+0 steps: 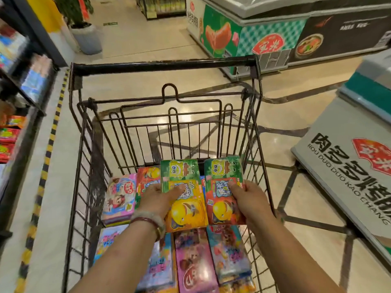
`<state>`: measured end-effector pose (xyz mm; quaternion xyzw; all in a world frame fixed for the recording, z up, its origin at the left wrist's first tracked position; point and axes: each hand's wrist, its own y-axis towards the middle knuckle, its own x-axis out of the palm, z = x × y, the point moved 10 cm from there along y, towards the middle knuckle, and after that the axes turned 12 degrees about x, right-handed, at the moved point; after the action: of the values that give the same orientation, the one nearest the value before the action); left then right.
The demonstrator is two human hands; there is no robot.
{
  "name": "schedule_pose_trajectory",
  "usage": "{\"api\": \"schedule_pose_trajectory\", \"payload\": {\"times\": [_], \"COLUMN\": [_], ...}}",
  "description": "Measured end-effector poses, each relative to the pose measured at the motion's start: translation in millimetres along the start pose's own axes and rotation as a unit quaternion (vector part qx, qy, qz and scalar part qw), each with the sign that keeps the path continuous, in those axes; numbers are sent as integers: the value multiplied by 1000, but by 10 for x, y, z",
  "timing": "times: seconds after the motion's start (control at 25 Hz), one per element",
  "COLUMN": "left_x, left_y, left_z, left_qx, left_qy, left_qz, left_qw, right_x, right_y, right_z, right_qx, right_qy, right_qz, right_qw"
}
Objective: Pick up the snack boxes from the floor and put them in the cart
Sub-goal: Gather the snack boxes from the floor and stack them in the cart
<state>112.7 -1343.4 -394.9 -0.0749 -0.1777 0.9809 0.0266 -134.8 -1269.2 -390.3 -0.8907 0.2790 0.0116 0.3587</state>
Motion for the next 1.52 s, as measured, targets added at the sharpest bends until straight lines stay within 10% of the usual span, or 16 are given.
{"api": "schedule_pose_trajectory", "payload": {"times": [0.44, 0.64, 0.76, 1.32, 1.52], "left_x": [427, 598, 641, 653, 165], "left_y": [521, 504, 477, 582, -62], "left_z": [-60, 16, -37, 135, 950], "left_qx": [130, 239, 248, 254, 371], "left_qy": [315, 517, 584, 604, 602], "left_qz": [37, -50, -85, -179, -154], "left_qw": [939, 821, 768, 734, 690], "right_x": [339, 503, 779, 1002, 982], "right_y": [896, 818, 694, 583, -493], "right_z": [122, -3, 6, -50, -790], "right_qx": [-19, -154, -238, -189, -342], "right_qy": [-253, -309, -456, -639, -586], "right_qz": [101, 96, 102, 62, 50], "right_qw": [962, 933, 851, 743, 733]}}
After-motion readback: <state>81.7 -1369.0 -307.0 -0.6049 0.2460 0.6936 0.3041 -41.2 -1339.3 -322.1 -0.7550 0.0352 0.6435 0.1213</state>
